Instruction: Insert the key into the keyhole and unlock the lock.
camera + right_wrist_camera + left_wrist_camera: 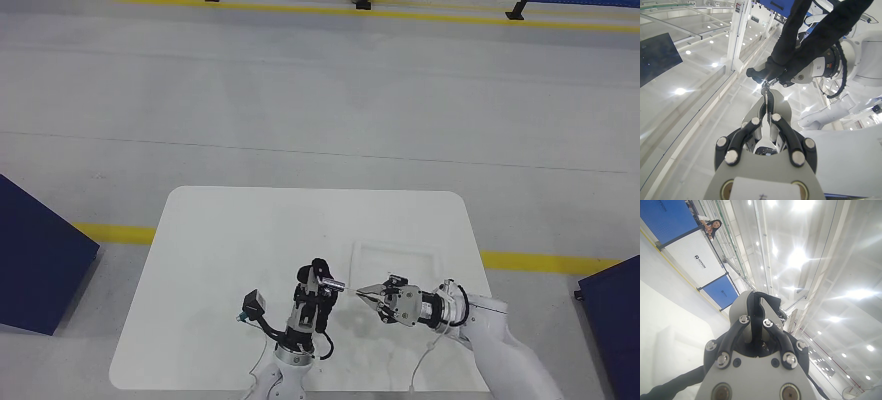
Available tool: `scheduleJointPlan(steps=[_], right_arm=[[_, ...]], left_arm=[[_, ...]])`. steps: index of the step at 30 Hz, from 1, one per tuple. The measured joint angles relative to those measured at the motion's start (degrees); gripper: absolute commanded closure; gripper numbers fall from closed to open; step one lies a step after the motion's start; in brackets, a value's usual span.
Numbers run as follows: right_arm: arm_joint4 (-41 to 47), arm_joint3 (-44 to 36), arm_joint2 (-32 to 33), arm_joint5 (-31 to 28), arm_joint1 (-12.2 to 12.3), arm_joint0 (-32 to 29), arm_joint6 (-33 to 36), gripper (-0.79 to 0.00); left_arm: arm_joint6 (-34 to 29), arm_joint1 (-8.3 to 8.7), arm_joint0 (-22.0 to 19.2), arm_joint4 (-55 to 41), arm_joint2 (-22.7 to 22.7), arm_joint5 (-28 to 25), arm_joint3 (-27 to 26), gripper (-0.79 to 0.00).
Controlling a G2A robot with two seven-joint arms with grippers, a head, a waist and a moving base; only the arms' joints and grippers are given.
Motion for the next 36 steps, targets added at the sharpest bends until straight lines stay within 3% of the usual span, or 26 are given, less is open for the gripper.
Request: scheduleJointPlan(steps=[19, 36], right_arm=[[5.25, 0.06, 0.82, 10.10, 0.72, 1.13, -3.99, 0.000], [8.55, -0.40, 1.32, 12.13, 1.69, 1.30, -7.19, 0.000]], left_arm=[[8.75, -0.26, -1.21, 12.05, -0.19, 4.71, 1.58, 0.000], [15.69, -0.39, -2.72, 18.71, 0.14, 8.96, 4.20, 0.000]])
